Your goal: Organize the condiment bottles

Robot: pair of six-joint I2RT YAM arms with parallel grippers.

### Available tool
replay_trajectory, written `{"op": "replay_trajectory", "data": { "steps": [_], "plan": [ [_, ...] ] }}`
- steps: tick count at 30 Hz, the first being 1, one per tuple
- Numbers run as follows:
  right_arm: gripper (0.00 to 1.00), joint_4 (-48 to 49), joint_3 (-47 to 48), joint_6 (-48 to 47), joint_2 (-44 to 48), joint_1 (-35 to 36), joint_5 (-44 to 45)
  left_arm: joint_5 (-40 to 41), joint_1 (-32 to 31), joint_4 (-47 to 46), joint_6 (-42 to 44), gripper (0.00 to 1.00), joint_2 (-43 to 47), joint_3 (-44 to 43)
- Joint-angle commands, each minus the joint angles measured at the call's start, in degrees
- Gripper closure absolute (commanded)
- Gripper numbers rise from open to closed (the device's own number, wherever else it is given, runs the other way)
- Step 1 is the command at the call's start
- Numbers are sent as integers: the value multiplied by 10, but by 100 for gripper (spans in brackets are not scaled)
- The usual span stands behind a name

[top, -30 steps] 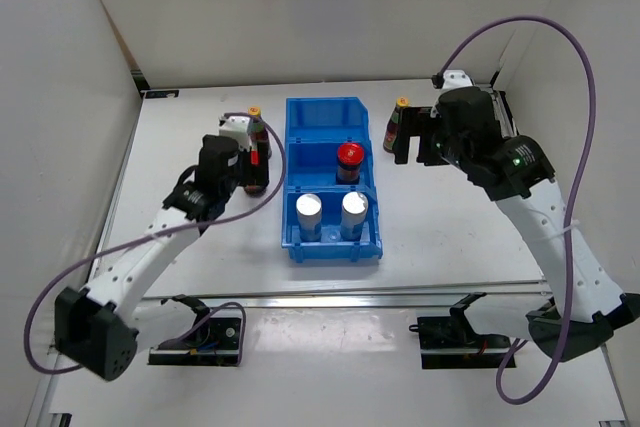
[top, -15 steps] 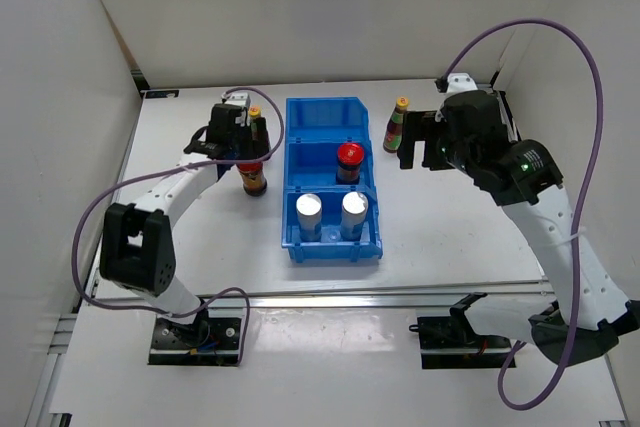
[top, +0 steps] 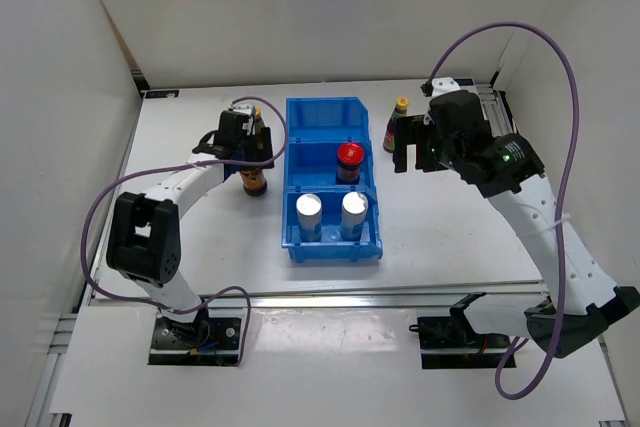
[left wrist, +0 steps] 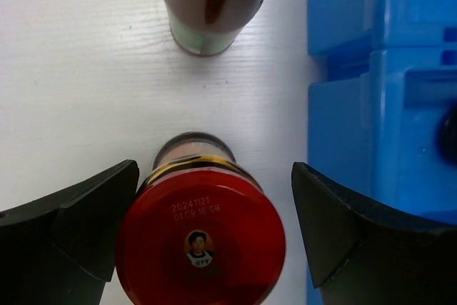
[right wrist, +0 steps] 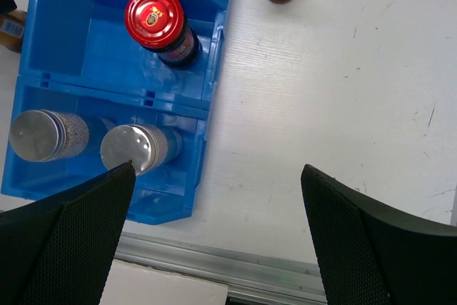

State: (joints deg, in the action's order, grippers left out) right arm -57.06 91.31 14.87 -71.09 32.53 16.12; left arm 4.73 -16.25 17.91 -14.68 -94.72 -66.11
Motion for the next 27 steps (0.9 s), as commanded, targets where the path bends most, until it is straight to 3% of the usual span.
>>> {"op": "replay_trajectory", "data": {
  "steps": [1, 5, 9, 14, 27],
  "plan": [
    [0, 6, -5, -1, 10, -1, -5, 13, -3, 3, -9, 1, 37, 19],
    [0, 6, -10, -6, 10, -1, -5, 19, -8, 3, -9, 1, 37, 25],
    [0, 6, -21, -6, 10, -1, -5, 32, -8, 3, -9, 10, 25, 30],
    [0, 6, -26, -6, 16, -1, -5, 54, -8, -2, 2, 12, 25, 16],
    [0, 6, -48, -6, 22, -1, -5, 58, -13, 26, 32, 59, 38, -20]
  ]
}}
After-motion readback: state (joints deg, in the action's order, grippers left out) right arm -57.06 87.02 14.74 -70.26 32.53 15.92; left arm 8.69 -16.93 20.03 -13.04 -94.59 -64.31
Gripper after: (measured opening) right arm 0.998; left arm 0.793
